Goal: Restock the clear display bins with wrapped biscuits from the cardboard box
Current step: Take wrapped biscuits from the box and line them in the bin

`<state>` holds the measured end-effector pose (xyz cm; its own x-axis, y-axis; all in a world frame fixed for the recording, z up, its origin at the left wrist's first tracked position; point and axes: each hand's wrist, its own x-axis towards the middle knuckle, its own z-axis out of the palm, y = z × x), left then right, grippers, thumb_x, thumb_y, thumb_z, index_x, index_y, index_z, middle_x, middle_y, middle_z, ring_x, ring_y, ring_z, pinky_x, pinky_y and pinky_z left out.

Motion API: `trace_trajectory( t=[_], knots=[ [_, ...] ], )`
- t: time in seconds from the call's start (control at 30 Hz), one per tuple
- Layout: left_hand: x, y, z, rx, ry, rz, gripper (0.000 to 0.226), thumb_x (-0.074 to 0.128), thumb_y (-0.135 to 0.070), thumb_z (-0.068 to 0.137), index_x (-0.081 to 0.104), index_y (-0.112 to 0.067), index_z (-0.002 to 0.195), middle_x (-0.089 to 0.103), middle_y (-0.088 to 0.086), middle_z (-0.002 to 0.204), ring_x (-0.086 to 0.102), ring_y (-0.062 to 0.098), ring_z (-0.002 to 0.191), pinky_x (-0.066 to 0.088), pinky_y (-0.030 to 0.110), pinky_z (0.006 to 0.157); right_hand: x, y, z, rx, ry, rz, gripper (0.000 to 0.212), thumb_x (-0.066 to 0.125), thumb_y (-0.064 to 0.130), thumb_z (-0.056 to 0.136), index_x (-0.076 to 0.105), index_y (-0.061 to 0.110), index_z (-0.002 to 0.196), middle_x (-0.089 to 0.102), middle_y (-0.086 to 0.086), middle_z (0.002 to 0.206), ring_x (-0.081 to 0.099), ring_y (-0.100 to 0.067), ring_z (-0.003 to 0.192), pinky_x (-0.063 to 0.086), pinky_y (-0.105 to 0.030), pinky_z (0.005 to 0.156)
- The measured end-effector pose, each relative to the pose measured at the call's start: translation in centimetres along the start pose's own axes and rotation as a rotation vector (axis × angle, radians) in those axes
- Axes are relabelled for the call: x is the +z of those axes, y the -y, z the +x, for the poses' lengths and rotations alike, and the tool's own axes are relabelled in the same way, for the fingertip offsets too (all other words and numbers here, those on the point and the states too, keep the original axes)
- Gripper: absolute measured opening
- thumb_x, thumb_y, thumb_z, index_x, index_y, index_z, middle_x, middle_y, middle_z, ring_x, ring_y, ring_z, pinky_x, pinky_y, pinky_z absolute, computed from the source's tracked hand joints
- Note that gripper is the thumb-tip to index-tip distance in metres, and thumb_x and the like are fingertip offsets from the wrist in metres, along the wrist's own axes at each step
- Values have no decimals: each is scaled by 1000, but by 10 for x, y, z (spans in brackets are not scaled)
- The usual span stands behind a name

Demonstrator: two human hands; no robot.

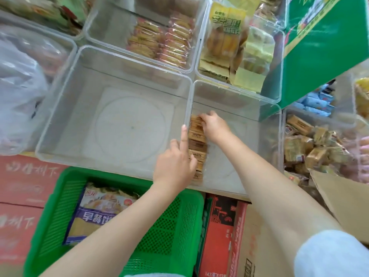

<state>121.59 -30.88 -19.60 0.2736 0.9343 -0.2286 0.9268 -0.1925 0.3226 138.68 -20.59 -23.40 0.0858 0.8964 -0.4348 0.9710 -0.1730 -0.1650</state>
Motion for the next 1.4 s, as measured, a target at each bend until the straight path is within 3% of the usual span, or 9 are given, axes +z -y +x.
trace_trajectory(
  t=[0.1,0.2,0.33,0.5,0.7,0.8,0.93,1.27,1.4],
  knots=[
    [3,-2,0,6,21,-15,83,37,-41,100,-12,-11,159,54,13,127,63,28,81,38,35,57,2,4,-19,0,26,-112,51,41,20,103,33,18,153,33,-17,153,39,-38,136,38,-45,106],
    [3,-2,-1,26,21,-52,81,40,-37,98,-4,-8,160,50,19,137,63,33,98,45,38,68,-3,6,-54,-48,-39,-110,43,44,24,102,46,14,144,34,-13,155,35,-34,139,34,-44,109],
    [-6,-5,-14,107,-47,32,65,52,-26,92,35,-4,151,31,26,157,32,40,144,30,51,115,-27,-4,-126,-124,-158,48,29,48,23,101,70,12,118,61,-11,122,52,-30,120,37,-38,98],
    [-16,-83,-81,357,-72,-315,26,56,-21,90,69,-9,109,59,15,128,58,34,114,45,43,94,-70,-56,-248,-98,-592,216,23,51,17,93,72,8,95,70,-8,92,64,-28,90,49,-42,81],
    [-24,-202,-162,453,251,-625,50,57,-44,97,45,-29,143,47,-1,142,52,18,124,45,36,100,-76,-148,-374,253,-994,48,24,48,14,84,70,9,92,65,-10,92,59,-33,88,46,-41,77],
    [-17,-237,-186,460,316,-617,91,65,-47,91,9,-27,161,22,4,163,33,23,144,34,36,112,-62,-194,-417,433,-866,-87,21,58,14,81,69,8,98,62,-16,103,57,-39,100,46,-47,83],
    [-4,-245,-193,411,300,-660,91,63,-30,95,-1,-38,159,12,-4,168,28,19,148,35,29,99,-41,-228,-447,558,-323,-116,69,66,40,92,35,26,152,26,-8,162,23,-31,148,27,-49,115],
    [-1,-240,-192,340,344,-746,96,59,-51,80,2,-48,157,18,-11,166,29,18,149,40,47,112,-38,-236,-450,537,-571,65,52,78,43,81,59,16,122,44,-6,120,43,-26,115,38,-39,96],
    [-12,-237,-191,335,318,-674,84,68,-43,91,16,-43,158,22,-7,164,27,16,147,34,46,116,-62,-215,-469,330,-451,823,55,79,52,80,61,21,121,62,9,119,58,-10,111,47,-32,97]
  ],
)
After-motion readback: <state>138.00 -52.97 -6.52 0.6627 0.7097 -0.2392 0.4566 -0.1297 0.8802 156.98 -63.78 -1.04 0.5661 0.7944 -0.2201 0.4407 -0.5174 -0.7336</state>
